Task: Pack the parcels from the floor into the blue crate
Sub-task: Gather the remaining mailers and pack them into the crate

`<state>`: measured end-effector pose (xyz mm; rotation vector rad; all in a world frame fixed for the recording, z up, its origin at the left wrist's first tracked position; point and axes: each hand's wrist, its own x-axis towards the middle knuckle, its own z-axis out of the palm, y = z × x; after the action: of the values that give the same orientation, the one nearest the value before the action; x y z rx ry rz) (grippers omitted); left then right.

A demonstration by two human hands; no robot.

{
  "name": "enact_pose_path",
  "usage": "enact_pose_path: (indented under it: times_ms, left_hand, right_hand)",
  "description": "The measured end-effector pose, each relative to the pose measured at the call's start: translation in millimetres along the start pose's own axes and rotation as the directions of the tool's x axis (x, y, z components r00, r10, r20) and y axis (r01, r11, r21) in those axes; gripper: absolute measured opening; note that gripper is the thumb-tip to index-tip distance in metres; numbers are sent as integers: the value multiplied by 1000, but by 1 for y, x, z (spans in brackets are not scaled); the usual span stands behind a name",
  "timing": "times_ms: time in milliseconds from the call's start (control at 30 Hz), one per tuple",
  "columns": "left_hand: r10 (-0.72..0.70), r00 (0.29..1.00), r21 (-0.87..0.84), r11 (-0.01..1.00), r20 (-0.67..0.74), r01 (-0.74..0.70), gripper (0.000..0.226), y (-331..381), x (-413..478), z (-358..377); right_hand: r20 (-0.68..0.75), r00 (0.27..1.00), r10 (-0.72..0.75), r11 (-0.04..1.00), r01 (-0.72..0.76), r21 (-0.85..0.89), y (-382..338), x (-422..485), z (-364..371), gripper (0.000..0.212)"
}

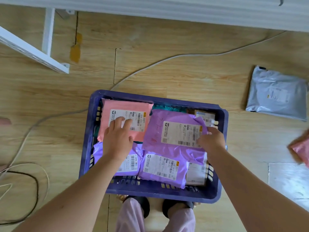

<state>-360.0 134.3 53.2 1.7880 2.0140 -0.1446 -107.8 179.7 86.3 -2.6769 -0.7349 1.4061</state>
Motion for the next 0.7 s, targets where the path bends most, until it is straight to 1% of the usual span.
enact_pose_path:
  times_ms: [33,67,167,267,300,367,400,467,500,533,567,600,633,667,700]
  left_hand:
    - [30,1000,25,999,4,-30,57,-2,4,1]
    - [47,998,51,997,37,-49,64,-2,9,0]
    - [54,979,105,992,197,-76,78,-1,23,-1]
    - [39,922,130,987,385,-96,87,-3,33,2]
    - [33,903,133,986,429,-99,90,-3,36,5]
    - [17,888,171,979,460,-108,94,-4,39,6]
    - [13,895,193,975,447,-110,92,-5,40,7]
    - [19,921,233,965,389,-118,84,-7,41,9]
    - [28,931,251,960,364,-126,83,-9,41,10]
    - [29,938,271,954,347,-130,85,-10,40,10]
    - [29,943,284,950,332,-129,87,-13,40,11]
    - [39,947,289,948,320,-136,89,-16,40,12]
    - [62,948,290,944,311,-156,91,-19,40,14]
    - [108,948,296,934,300,-200,92,-22,39,16]
    - [188,944,309,912,273,-271,95,-27,39,22]
  right_hand:
    - [-40,999,-36,999,37,24,0,2,2,41]
    - [-84,995,-61,997,64,42,-2,4,4,40]
    - [-184,982,-50,993,69,100,-6,9,15,39]
    - [-195,981,-16,991,41,127,-9,10,27,36]
    - [-193,981,-34,993,55,106,-9,12,33,37]
    - [-202,966,-161,987,162,-14,-7,12,42,45]
    - [-217,944,-247,968,231,-98,-4,11,45,54]
    - [-222,877,-426,880,345,-328,5,8,49,70]
    - [-164,848,-504,804,390,-449,10,4,50,74]
    - [-46,823,-566,697,448,-560,14,-1,53,74]
    - [107,793,-599,576,521,-630,19,-5,57,74]
    - [252,763,-596,471,586,-659,23,-5,64,73]
    - [352,741,-572,398,625,-671,25,-5,70,71]
    - [396,736,-549,371,639,-673,26,-3,77,69]
    - [411,735,-540,367,645,-671,24,0,85,66]
